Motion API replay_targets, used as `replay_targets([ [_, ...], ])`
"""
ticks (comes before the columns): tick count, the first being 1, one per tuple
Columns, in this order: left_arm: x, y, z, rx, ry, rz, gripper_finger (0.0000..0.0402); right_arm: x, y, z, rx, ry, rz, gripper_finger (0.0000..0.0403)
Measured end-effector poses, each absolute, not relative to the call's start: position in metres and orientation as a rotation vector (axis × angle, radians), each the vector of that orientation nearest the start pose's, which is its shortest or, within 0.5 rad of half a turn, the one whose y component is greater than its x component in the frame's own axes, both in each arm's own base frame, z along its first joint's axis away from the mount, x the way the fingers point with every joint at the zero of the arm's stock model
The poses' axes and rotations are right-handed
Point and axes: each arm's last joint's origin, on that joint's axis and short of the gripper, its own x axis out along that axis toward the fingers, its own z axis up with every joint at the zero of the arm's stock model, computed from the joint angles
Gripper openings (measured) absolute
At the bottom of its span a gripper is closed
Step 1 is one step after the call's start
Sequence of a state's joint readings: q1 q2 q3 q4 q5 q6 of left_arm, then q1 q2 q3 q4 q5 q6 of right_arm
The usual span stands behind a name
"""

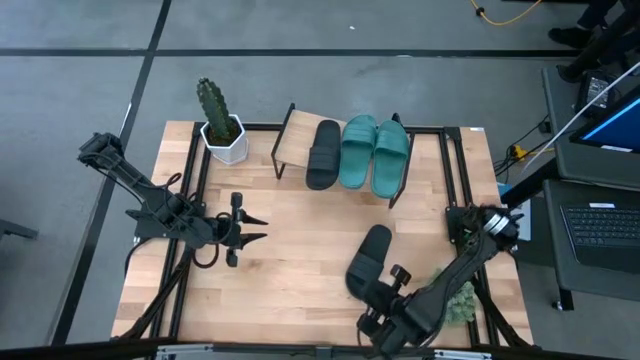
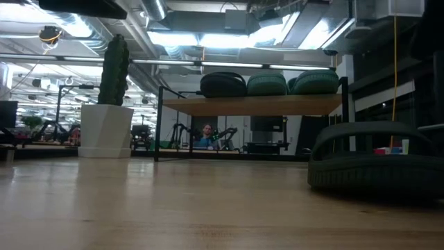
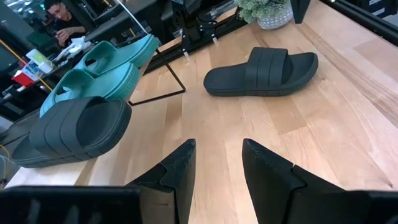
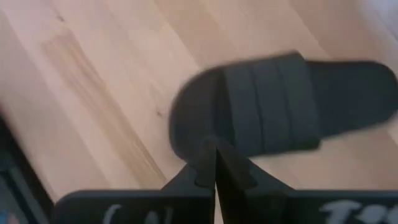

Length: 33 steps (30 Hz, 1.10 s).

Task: Pick and place slides into the shelf
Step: Put the black slide on the shelf

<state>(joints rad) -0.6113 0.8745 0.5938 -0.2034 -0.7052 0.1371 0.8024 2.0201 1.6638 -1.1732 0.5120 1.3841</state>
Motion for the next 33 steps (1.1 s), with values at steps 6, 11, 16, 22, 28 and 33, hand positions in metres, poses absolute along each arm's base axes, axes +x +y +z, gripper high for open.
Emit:
replay_targets([
  [6,0.159,-0.088,0.251,0.453,0.418,0.064,0.0124,0.281,0.286,0.210,0.218,1.148,-0.684,0.0003],
  [11,0.158,-0.088,0.250,0.461,0.433,0.063,0.0124,0.281,0.294,0.194,0.197,1.113,-0.710,0.0004],
  [16,0.158,-0.088,0.250,0.461,0.433,0.063,0.0124,0.282,0.293,0.191,0.179,1.081,-0.723,0.0006],
  [22,0.158,-0.088,0.250,0.461,0.433,0.063,0.0124,0.279,0.281,0.194,0.084,1.114,-0.796,0.0006],
  [28,0.158,-0.088,0.250,0.460,0.433,0.063,0.0124,0.288,0.256,0.209,0.017,1.189,-0.825,0.0004],
  [33,0.158,-0.088,0.250,0.458,0.431,0.064,0.0124,0.294,0.234,0.241,0.025,1.178,-0.771,0.0003],
])
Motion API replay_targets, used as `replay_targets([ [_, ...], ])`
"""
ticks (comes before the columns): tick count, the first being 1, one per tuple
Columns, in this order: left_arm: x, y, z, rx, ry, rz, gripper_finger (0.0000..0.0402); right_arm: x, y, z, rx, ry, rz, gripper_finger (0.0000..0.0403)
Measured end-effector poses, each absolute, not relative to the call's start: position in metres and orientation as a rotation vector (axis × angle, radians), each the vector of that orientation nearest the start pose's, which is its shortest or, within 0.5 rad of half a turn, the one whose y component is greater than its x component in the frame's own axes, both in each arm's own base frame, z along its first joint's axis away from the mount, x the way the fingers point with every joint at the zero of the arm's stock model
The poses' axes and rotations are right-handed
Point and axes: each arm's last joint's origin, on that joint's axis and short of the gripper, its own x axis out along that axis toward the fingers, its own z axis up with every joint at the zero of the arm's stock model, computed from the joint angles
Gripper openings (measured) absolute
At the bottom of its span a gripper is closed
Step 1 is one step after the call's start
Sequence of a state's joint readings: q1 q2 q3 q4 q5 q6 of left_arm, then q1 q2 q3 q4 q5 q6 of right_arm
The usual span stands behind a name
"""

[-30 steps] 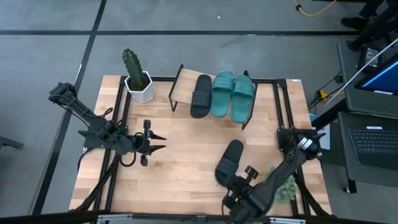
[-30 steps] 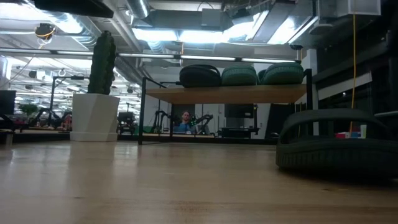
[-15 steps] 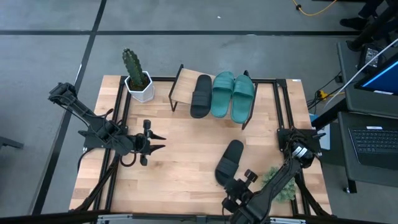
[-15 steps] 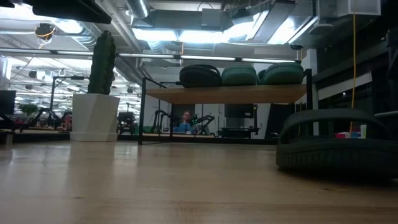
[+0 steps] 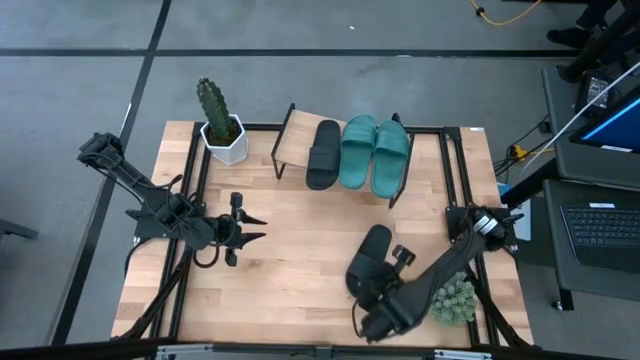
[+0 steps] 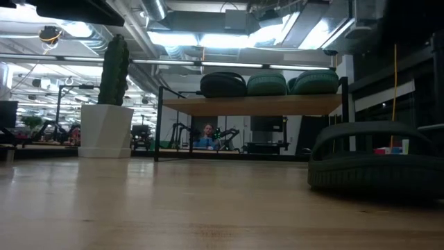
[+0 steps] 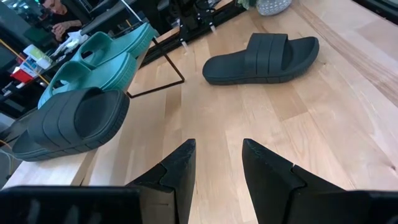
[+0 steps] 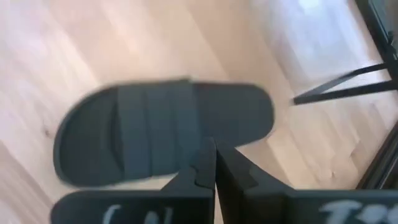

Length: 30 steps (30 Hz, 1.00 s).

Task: Pick and place slides into the shelf
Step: Put the black slide on the shelf

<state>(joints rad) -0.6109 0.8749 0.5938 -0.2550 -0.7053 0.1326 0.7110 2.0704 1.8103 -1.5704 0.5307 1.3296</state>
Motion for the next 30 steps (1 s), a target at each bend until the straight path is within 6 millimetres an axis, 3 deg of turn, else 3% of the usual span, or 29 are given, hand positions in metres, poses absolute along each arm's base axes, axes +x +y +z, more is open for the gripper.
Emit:
replay_targets([
  [5,0.158,-0.088,0.250,0.434,0.430,0.069,0.0124,0.301,0.211,0.261,0.041,1.028,-0.826,0.0002],
  [10,0.158,-0.088,0.250,0.438,0.431,0.068,0.0124,0.303,0.185,0.238,-0.045,1.003,-0.942,0.0002],
  [15,0.158,-0.088,0.249,0.443,0.435,0.068,0.0124,0.282,0.151,0.225,0.032,1.128,-1.025,0.0001],
  [21,0.158,-0.088,0.249,0.445,0.436,0.067,0.0124,0.245,0.128,0.240,0.190,1.061,-0.846,0.0001],
  [25,0.158,-0.088,0.249,0.445,0.436,0.067,0.0124,0.220,0.116,0.250,0.319,1.027,-0.607,0.0000],
  [30,0.158,-0.088,0.249,0.444,0.436,0.068,0.0124,0.198,0.100,0.228,0.474,0.934,-0.390,0.0000],
])
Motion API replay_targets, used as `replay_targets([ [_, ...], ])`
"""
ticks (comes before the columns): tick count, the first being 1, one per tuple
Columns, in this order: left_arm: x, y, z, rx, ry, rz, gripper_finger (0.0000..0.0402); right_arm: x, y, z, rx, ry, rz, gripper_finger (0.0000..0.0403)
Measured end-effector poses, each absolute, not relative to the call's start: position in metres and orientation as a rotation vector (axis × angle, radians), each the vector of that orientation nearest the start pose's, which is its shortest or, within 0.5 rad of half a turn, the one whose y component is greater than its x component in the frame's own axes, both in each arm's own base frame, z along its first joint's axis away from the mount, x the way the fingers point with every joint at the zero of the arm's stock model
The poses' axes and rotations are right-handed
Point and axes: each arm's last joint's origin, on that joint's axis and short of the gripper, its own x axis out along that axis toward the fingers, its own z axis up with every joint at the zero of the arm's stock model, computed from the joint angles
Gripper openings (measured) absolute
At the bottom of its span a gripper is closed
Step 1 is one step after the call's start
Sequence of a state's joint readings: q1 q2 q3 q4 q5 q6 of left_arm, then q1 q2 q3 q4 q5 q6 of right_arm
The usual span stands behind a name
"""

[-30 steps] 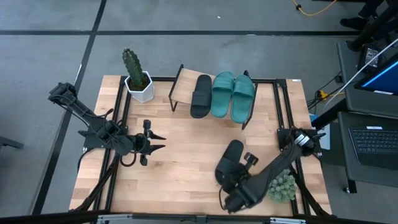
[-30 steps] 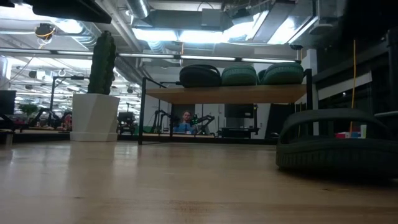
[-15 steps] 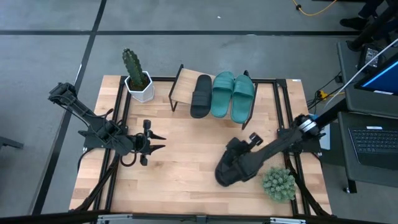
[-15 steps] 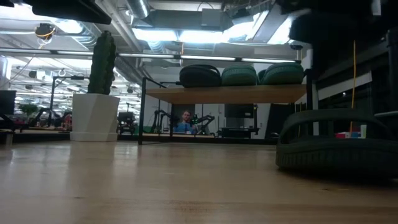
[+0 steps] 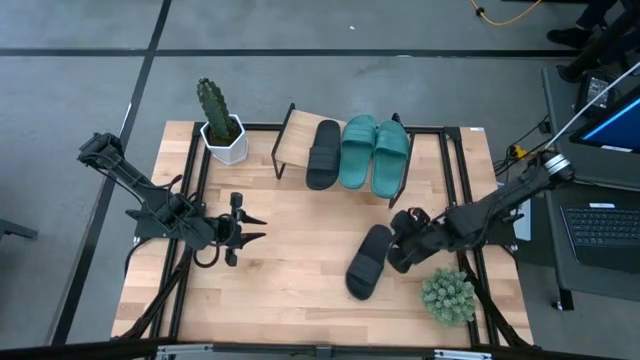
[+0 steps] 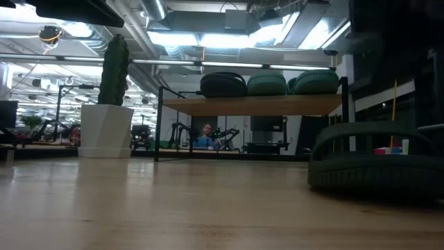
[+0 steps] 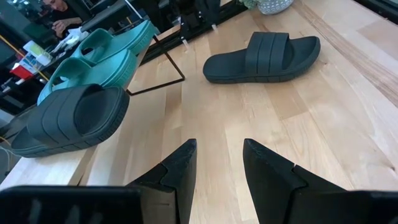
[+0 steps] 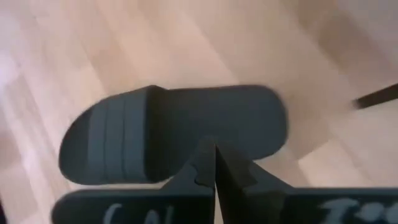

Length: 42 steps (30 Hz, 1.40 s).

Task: Pick and place slides into the shelf
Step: Put the black slide on the shelf

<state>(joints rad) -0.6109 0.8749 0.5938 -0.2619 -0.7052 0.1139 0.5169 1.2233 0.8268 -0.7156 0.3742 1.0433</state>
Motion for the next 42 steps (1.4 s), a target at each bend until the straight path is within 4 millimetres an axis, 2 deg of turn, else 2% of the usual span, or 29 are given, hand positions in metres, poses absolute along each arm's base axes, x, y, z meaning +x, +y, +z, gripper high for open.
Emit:
replay_targets([
  [3,0.158,-0.088,0.249,0.444,0.436,0.067,0.0124,0.187,0.092,0.208,0.513,0.944,-0.293,0.0005],
  [9,0.160,-0.085,0.249,0.389,0.437,0.098,0.0124,0.178,0.084,0.198,0.612,0.854,-0.242,0.0024],
  [13,0.161,-0.082,0.249,0.345,0.437,0.123,0.0124,0.181,0.087,0.200,0.662,0.818,-0.176,0.0045],
  [18,0.163,-0.079,0.249,0.335,0.441,0.144,0.0124,0.184,0.089,0.202,0.664,0.795,-0.141,0.0092],
  [29,0.164,-0.077,0.249,0.320,0.441,0.157,0.0124,0.194,0.097,0.186,0.673,0.886,-0.093,0.0182],
  [34,0.164,-0.077,0.249,0.320,0.441,0.157,0.0124,0.200,0.101,0.180,0.659,0.904,-0.053,0.0199],
  [42,0.164,-0.077,0.249,0.313,0.444,0.139,0.0124,0.211,0.107,0.165,0.656,0.923,-0.052,0.0200],
])
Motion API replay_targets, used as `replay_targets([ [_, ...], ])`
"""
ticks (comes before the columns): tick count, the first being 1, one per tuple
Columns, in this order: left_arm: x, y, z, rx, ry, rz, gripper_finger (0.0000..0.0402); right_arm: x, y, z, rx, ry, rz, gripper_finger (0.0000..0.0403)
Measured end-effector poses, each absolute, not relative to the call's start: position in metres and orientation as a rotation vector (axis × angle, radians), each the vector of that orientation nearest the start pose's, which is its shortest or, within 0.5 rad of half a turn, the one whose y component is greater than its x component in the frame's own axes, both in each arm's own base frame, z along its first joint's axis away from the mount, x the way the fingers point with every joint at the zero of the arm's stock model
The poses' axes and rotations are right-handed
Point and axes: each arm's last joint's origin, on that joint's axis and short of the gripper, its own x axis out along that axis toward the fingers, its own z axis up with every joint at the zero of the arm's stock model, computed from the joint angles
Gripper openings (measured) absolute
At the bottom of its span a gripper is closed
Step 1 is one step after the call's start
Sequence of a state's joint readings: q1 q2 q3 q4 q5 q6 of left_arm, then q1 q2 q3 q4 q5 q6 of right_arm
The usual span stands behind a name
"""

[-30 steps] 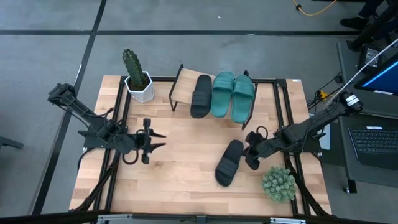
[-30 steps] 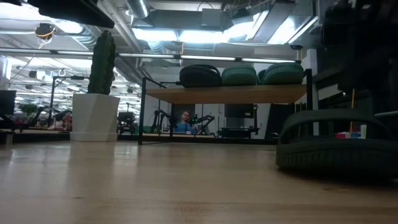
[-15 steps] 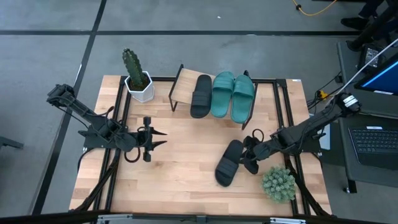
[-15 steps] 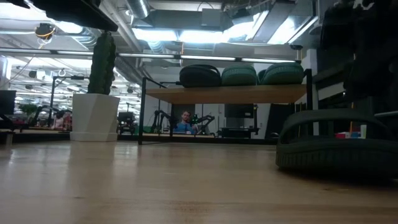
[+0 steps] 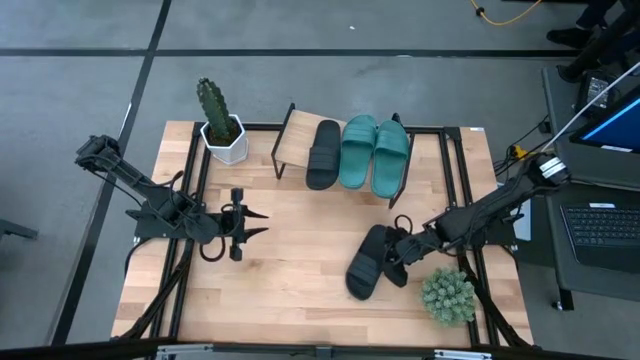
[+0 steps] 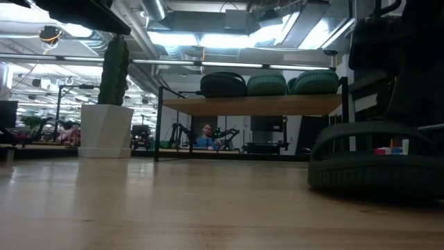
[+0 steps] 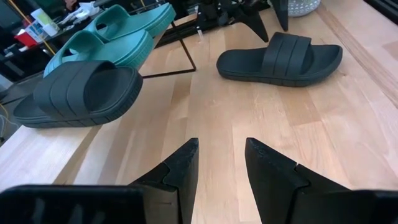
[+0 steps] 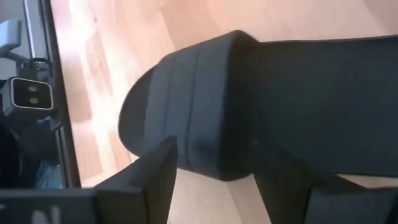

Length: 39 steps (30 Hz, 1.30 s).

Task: Pick and place slides into the shelf
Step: Put the black slide on the shelf

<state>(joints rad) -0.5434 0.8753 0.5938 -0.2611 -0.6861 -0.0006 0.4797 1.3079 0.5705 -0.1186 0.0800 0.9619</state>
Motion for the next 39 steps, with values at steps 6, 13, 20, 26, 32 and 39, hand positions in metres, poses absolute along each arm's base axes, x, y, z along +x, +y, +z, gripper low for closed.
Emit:
replay_targets([
  [6,0.164,-0.077,0.249,0.312,0.444,0.139,0.0124,0.216,0.111,0.158,0.667,0.946,-0.021,0.0200],
  [13,0.164,-0.077,0.249,0.312,0.444,0.139,0.0124,0.218,0.112,0.153,0.641,0.957,-0.012,0.0172],
  [20,0.164,-0.077,0.249,0.314,0.444,0.139,0.0124,0.220,0.113,0.154,0.608,0.935,0.022,0.0077],
  [26,0.164,-0.078,0.249,0.312,0.449,0.105,0.0124,0.224,0.116,0.158,0.602,0.879,0.073,0.0014],
  [32,0.164,-0.080,0.248,0.305,0.456,0.060,0.0124,0.226,0.115,0.160,0.597,0.854,0.080,0.0012],
  [39,0.164,-0.081,0.248,0.293,0.462,0.011,0.0124,0.235,0.119,0.173,0.601,0.769,0.101,0.0012],
])
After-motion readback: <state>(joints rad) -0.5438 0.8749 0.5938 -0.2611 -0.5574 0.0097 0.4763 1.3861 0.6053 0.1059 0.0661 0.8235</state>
